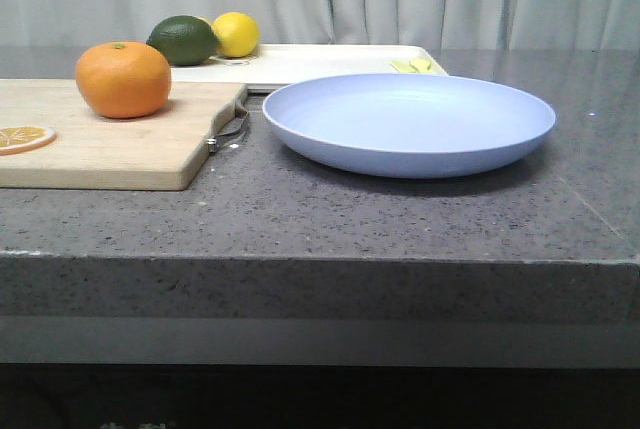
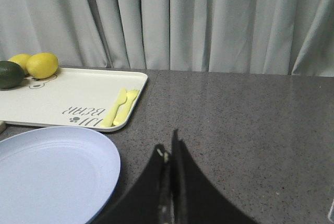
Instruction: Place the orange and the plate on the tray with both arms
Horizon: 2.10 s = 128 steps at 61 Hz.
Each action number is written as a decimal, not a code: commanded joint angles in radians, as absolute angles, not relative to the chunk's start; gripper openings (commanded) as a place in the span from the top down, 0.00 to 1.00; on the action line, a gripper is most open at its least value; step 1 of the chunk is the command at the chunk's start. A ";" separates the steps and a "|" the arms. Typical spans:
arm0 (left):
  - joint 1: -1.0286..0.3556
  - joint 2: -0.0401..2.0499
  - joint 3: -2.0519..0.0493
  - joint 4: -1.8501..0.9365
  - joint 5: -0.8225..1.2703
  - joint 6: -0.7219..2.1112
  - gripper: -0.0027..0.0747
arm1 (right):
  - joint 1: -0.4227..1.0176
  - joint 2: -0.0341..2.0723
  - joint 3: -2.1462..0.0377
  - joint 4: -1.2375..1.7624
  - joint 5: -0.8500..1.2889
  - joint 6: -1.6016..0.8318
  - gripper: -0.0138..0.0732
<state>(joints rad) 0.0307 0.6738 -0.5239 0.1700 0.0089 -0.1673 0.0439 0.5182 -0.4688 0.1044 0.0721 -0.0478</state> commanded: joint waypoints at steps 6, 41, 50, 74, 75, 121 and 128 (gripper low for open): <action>0.030 0.699 -0.562 0.171 -0.097 -0.168 0.99 | 0.040 0.545 -0.505 0.100 -0.047 -0.049 0.97; 0.030 0.699 -0.562 0.169 -0.099 -0.168 0.25 | 0.040 0.545 -0.504 0.100 -0.049 -0.049 0.61; 0.030 0.699 -0.562 0.169 -0.099 -0.168 0.11 | 0.040 0.545 -0.504 0.100 -0.044 -0.049 0.28; 0.030 0.699 -0.560 0.152 -0.095 -0.179 0.17 | 0.041 0.545 -0.504 0.101 0.000 -0.049 0.14; 0.030 0.699 -0.560 0.143 -0.093 -0.179 0.18 | 0.041 0.545 -0.504 0.101 0.000 -0.049 0.14; -0.331 1.412 -1.283 0.105 0.611 -0.169 0.19 | 0.042 0.545 -0.504 0.101 0.007 -0.049 0.14; -0.360 1.507 -1.384 0.103 0.681 -0.169 0.19 | 0.042 0.545 -0.504 0.101 0.011 -0.049 0.14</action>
